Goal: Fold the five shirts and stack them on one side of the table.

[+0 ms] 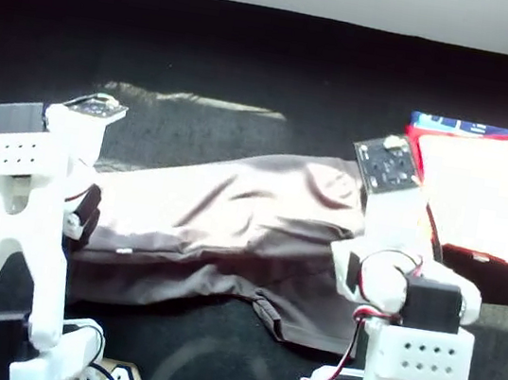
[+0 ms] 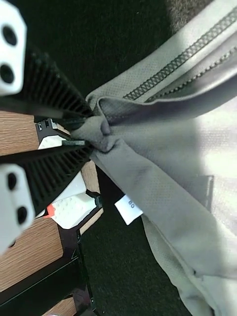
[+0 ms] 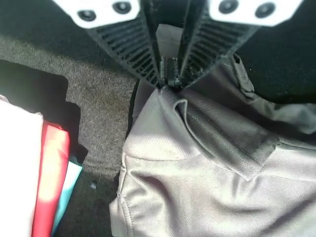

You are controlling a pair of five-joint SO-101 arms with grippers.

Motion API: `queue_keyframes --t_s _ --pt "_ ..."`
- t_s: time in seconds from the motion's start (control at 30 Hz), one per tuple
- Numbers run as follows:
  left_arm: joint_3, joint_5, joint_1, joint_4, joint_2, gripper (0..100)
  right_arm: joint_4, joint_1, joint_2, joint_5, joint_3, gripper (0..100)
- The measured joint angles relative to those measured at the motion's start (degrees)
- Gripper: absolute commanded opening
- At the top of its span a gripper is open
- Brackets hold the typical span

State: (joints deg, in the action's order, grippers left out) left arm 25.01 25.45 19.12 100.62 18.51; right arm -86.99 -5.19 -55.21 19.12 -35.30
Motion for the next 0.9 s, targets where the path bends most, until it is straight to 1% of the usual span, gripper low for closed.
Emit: queue_keyframes --t_s 0.07,0.17,0.4,0.63,0.77,0.9 --pt "1.8 1.1 0.0 0.0 0.7 1 -1.8 1.6 -1.2 1.2 -0.3 0.6" --pt "4.2 1.4 0.0 -0.2 1.2 1 -3.6 2.0 -1.5 1.6 -0.3 0.6" --pt "13.3 1.4 0.0 -8.3 3.1 1 -4.1 2.1 -1.8 1.8 -7.6 0.6" --pt "18.3 1.4 0.0 -11.6 7.0 1 -4.1 2.1 -1.8 1.9 -11.0 0.6" --pt "18.4 1.4 0.0 -11.8 8.2 1 -5.5 2.1 -1.8 5.4 -11.0 0.9" --pt "18.4 1.4 0.0 -11.7 10.1 1 -10.0 2.1 -1.8 8.9 -9.5 1.5"
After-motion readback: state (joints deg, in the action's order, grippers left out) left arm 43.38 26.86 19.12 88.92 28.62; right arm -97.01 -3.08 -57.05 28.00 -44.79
